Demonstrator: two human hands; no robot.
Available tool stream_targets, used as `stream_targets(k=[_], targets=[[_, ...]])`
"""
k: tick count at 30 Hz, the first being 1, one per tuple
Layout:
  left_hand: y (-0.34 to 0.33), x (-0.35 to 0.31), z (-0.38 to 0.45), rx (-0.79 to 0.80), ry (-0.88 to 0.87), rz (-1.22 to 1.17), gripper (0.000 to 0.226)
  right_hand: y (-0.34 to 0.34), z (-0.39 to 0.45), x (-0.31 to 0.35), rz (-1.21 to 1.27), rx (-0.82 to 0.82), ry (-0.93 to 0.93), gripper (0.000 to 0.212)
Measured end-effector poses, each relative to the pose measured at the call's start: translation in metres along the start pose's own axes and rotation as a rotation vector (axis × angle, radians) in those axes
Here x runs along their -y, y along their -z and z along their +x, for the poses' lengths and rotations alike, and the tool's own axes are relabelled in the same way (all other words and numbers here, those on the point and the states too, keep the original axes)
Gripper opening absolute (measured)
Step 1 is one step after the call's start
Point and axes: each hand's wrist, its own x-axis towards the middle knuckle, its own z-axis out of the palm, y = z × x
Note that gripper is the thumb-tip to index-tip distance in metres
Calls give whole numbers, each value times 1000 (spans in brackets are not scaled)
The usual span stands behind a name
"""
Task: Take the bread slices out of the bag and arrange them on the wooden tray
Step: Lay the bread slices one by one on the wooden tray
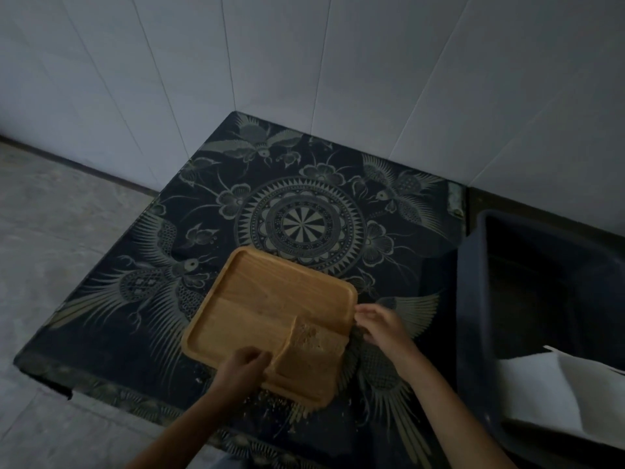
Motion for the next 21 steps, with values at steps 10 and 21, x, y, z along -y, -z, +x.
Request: stream_targets(k=[10,21], targets=[[-21,-27,27,-3,-290,235,21,-21,-34,-45,89,-45,-155,18],[-38,-24,7,-97,-277,391,38,-57,-58,-49,95,97,-86,22]])
